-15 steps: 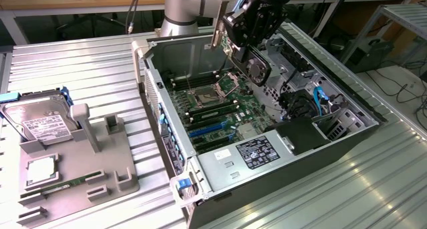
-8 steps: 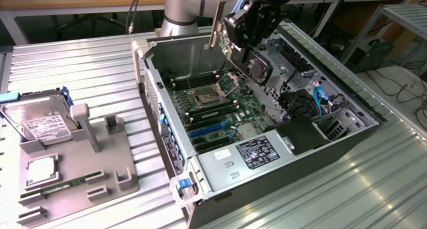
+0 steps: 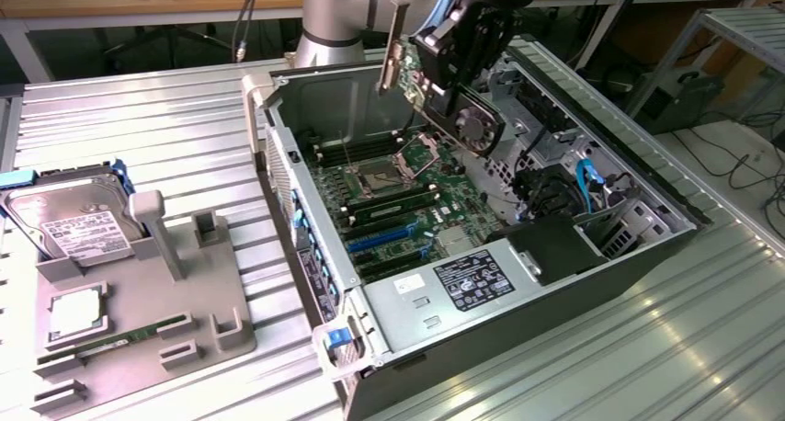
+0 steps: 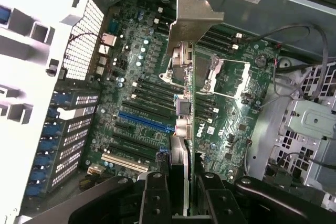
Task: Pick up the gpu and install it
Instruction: 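Insert the gpu into the slot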
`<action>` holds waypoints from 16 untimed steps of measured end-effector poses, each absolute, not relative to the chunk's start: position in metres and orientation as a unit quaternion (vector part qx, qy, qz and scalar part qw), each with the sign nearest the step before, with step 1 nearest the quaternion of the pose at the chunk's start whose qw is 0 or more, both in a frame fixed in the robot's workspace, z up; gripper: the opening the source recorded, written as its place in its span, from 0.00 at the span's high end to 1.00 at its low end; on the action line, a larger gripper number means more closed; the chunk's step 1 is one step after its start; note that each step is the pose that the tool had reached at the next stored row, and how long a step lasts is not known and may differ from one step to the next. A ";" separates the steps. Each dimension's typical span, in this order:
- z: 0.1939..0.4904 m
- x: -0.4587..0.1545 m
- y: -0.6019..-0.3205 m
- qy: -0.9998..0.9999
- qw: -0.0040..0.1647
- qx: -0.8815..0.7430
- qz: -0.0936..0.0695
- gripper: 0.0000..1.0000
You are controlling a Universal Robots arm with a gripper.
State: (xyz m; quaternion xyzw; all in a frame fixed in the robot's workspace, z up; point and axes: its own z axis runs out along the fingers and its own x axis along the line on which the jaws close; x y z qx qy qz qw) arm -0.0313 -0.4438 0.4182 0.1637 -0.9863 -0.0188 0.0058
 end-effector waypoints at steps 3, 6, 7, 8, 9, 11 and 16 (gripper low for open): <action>0.418 -0.031 -0.444 -0.984 0.006 0.177 -0.019 0.73; 0.418 -0.031 -0.444 -0.982 0.006 0.190 -0.019 0.73; 0.418 -0.031 -0.444 -0.981 0.006 0.194 -0.019 0.73; 0.418 -0.031 -0.444 -0.980 0.006 0.199 -0.019 0.73; 0.418 -0.031 -0.444 -0.979 0.007 0.202 -0.019 0.73; 0.418 -0.031 -0.444 -0.977 0.007 0.211 -0.018 0.73; 0.418 -0.031 -0.444 -0.972 0.007 0.234 -0.018 0.73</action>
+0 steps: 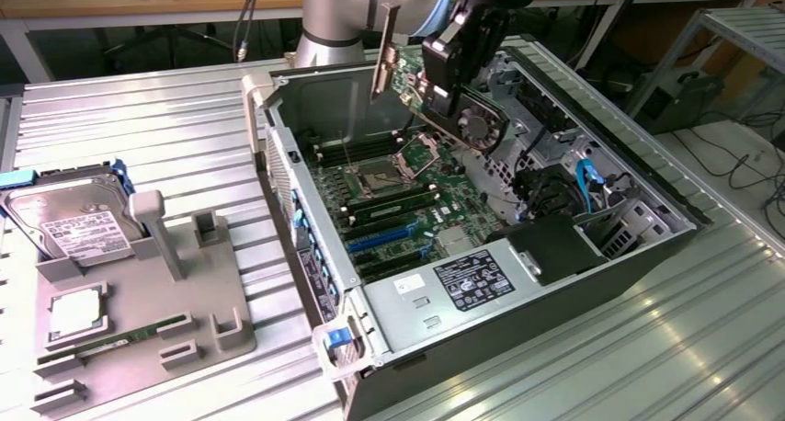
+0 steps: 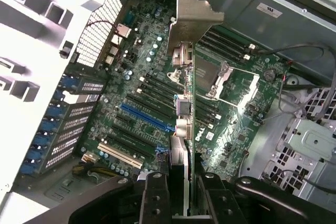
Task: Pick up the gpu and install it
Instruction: 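Insert the gpu into the slot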
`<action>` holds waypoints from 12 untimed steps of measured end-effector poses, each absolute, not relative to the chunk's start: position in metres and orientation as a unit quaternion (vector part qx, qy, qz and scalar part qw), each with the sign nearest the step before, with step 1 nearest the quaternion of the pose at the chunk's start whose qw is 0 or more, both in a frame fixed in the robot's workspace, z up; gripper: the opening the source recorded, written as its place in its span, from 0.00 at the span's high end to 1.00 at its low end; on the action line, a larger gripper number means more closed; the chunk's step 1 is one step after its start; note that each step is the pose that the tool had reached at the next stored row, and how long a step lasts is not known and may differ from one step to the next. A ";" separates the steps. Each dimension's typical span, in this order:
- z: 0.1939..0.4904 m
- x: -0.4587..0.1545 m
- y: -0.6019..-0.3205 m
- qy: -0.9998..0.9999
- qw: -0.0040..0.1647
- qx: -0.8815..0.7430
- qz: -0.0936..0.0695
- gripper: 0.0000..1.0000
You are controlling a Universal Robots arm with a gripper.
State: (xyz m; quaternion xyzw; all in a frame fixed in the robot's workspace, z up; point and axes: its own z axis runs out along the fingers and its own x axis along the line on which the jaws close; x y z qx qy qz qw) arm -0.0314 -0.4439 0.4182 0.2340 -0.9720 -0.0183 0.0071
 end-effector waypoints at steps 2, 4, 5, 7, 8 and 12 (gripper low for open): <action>0.418 -0.031 -0.444 -0.968 0.007 0.248 -0.018 0.73; 0.418 -0.031 -0.444 -0.966 0.008 0.258 -0.018 0.73; 0.418 -0.031 -0.444 -0.964 0.008 0.263 -0.018 0.73; 0.418 -0.031 -0.444 -0.962 0.008 0.273 -0.018 0.73; 0.418 -0.031 -0.444 -0.961 0.008 0.278 -0.018 0.73; 0.418 -0.031 -0.444 -0.954 0.008 0.301 -0.018 0.73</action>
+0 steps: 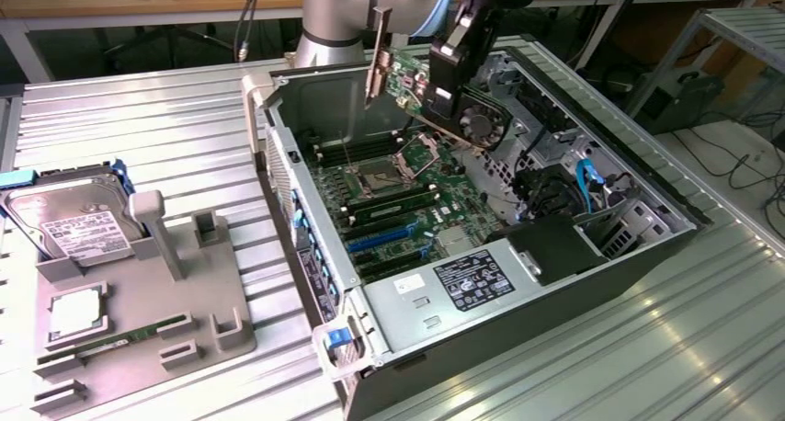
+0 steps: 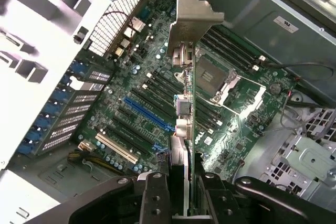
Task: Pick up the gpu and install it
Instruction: 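Insert the gpu into the slot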
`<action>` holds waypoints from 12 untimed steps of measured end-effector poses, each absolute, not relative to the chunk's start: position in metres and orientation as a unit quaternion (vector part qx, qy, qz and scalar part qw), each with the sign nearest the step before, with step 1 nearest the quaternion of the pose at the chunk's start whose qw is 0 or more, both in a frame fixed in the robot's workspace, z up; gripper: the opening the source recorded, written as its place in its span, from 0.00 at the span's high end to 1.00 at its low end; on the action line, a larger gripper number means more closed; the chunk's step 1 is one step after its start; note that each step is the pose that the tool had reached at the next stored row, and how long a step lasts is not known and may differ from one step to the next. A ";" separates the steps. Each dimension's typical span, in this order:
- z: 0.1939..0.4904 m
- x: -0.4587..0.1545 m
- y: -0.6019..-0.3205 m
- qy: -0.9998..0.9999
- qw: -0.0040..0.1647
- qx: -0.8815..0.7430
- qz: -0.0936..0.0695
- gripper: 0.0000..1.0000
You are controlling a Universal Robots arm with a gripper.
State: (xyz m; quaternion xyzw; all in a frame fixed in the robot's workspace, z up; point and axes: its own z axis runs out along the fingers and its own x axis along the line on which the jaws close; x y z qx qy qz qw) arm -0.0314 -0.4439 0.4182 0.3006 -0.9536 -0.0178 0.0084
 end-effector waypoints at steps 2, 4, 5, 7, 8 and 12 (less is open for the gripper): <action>0.418 -0.031 -0.444 -0.948 0.009 0.316 -0.018 0.73; 0.418 -0.031 -0.444 -0.945 0.009 0.327 -0.018 0.73; 0.418 -0.031 -0.444 -0.942 0.009 0.335 -0.017 0.73; 0.418 -0.031 -0.444 -0.936 0.009 0.353 -0.017 0.73; 0.418 -0.031 -0.444 -0.934 0.009 0.357 -0.017 0.73; 0.418 -0.032 -0.444 -0.928 0.010 0.373 -0.017 0.73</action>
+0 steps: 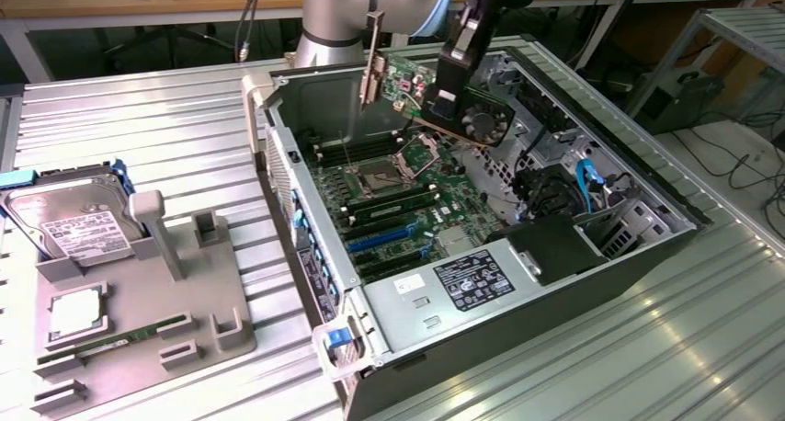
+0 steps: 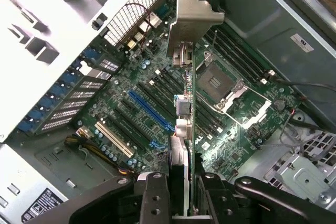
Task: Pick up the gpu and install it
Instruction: 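Insert the gpu into the slot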
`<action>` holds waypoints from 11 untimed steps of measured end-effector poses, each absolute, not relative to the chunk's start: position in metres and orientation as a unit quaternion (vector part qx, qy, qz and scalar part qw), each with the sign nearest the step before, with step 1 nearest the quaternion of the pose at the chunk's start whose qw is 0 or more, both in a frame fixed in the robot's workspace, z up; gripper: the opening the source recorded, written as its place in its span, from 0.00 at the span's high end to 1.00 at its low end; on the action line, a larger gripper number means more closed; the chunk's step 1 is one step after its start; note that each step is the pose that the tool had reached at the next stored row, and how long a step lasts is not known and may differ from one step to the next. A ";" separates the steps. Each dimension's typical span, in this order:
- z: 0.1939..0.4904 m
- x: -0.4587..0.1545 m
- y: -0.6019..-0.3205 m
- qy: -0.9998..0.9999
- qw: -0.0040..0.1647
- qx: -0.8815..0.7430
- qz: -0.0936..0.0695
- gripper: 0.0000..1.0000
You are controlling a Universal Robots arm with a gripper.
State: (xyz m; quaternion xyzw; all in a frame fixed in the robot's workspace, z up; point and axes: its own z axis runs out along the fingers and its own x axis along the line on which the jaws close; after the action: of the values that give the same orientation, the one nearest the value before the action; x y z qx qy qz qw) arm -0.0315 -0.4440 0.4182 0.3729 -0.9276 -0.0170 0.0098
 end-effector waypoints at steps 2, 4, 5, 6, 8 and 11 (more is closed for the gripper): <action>0.418 -0.032 -0.444 -0.925 0.010 0.380 -0.017 0.73; 0.418 -0.032 -0.444 -0.921 0.010 0.389 -0.017 0.73; 0.418 -0.032 -0.444 -0.919 0.010 0.393 -0.017 0.73; 0.418 -0.032 -0.444 -0.917 0.010 0.397 -0.017 0.73; 0.418 -0.032 -0.444 -0.914 0.010 0.406 -0.017 0.73; 0.418 -0.032 -0.444 -0.908 0.011 0.419 -0.017 0.73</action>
State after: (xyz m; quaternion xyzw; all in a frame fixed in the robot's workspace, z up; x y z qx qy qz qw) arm -0.0316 -0.4441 0.4182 0.4192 -0.9077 -0.0166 0.0105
